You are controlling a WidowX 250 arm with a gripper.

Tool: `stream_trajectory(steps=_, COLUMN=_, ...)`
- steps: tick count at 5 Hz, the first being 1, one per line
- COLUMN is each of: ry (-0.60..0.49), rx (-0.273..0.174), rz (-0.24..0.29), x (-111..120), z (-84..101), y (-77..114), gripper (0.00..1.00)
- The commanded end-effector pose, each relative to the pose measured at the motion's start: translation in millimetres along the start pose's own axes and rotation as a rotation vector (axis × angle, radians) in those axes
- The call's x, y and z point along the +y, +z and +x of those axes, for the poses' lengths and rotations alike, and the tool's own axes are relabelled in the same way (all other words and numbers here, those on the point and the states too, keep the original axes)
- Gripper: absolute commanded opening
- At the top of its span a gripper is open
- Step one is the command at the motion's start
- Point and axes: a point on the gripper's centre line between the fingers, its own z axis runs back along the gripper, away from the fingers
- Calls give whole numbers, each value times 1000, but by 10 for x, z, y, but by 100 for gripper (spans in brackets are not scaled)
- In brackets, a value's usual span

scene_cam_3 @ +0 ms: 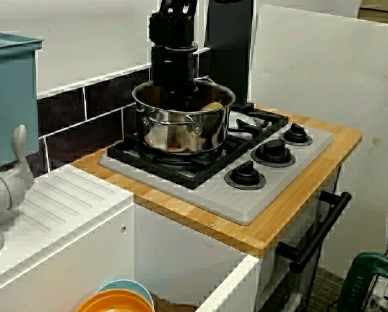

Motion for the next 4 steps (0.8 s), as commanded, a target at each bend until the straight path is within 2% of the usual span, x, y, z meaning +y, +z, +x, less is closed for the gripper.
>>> stream_trajectory(steps=1, ry=2, rx=-74, rz=-71, x=44, z=157, y=601, gripper=0)
stream_trajectory(steps=4, ry=-22, rx=-56, rz=-137, x=64, z=278, y=995, gripper=0)
